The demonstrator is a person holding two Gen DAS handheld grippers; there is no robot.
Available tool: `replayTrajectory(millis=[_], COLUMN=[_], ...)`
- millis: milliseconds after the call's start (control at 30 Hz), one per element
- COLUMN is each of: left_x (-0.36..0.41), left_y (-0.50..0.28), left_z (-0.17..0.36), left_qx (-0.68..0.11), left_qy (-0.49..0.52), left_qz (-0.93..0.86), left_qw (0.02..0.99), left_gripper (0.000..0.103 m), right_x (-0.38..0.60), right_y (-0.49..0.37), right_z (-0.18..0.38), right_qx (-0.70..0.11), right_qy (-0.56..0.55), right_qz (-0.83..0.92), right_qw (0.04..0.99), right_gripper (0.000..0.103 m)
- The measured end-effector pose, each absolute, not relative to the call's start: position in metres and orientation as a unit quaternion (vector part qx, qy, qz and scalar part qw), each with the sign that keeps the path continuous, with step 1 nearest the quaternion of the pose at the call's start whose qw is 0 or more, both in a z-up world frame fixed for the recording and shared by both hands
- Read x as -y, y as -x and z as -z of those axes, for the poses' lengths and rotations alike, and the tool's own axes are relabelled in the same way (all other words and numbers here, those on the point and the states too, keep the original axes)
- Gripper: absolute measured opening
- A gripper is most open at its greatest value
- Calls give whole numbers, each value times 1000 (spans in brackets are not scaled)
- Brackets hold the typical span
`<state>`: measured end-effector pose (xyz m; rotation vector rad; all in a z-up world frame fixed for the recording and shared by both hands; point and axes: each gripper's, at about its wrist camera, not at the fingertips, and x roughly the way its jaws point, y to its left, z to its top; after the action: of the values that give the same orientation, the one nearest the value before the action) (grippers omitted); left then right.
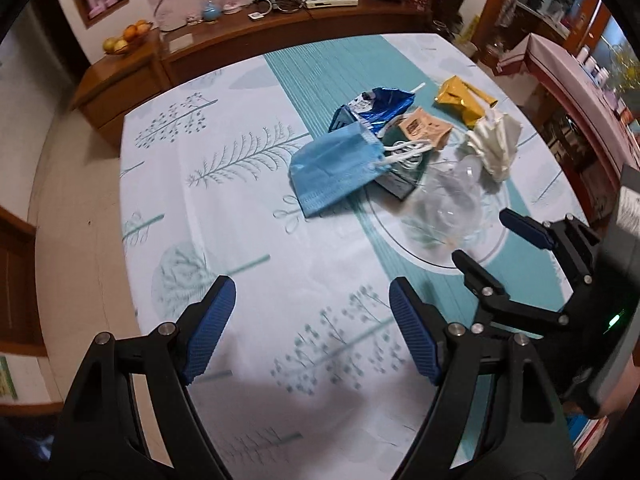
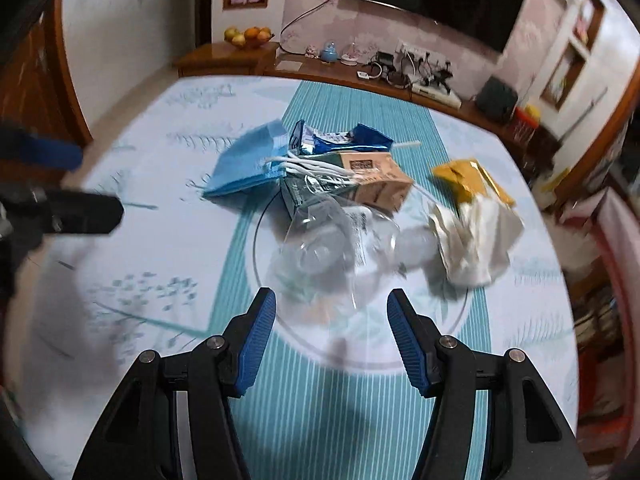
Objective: Collect trash
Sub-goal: 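Grasp the clear plastic cup with the right tool while the left grasps the blue mask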
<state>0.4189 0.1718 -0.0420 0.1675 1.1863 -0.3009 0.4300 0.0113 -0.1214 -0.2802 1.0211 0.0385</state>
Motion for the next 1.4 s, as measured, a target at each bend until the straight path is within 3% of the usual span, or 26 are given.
replayTrajectory(millis=[233,367,400,767,1100,1167,1200,1267,1333,1400], left_x=[-180,-178,-176,-150,-102,-97,-95,-94,-95,-99], left_y=[-447,-461,-464,-503,-523,-525,-526,-530,-532,-534], left_z=[65,70,72,83,114,119,122,126,126,124], left_qx=[-567,-564,-563,-540,-518,-518,-519,-526,-527,-524], left_qy=[-66,-68,-70,-134,-285,-293,-294,-286,-277,-269], left_qz=[158,168,170,207,277,284,289,293,292,291], left_qw=[806,806,805,805,758,752,749,745,749,754], left_gripper=[77,77,77,77,77,71,57,46,24,13], right_x=[-37,-42,-41,15,56,56,56,56,57,57], right_y=[-451,-461,-463,-469,-471,-471,-471,-470,-469,-469], right_z=[162,172,173,119,103,102,102,102,103,103], right_qx=[-459,-443,-445,-467,-491,-490,-490,-490,-489,-489], right_qy=[243,265,263,35,-118,-121,-122,-126,-130,-132], right_qz=[24,38,40,10,13,14,14,13,13,12], right_qw=[854,855,855,883,863,863,863,862,862,862], right_gripper=[59,40,40,39,38,38,38,38,38,38])
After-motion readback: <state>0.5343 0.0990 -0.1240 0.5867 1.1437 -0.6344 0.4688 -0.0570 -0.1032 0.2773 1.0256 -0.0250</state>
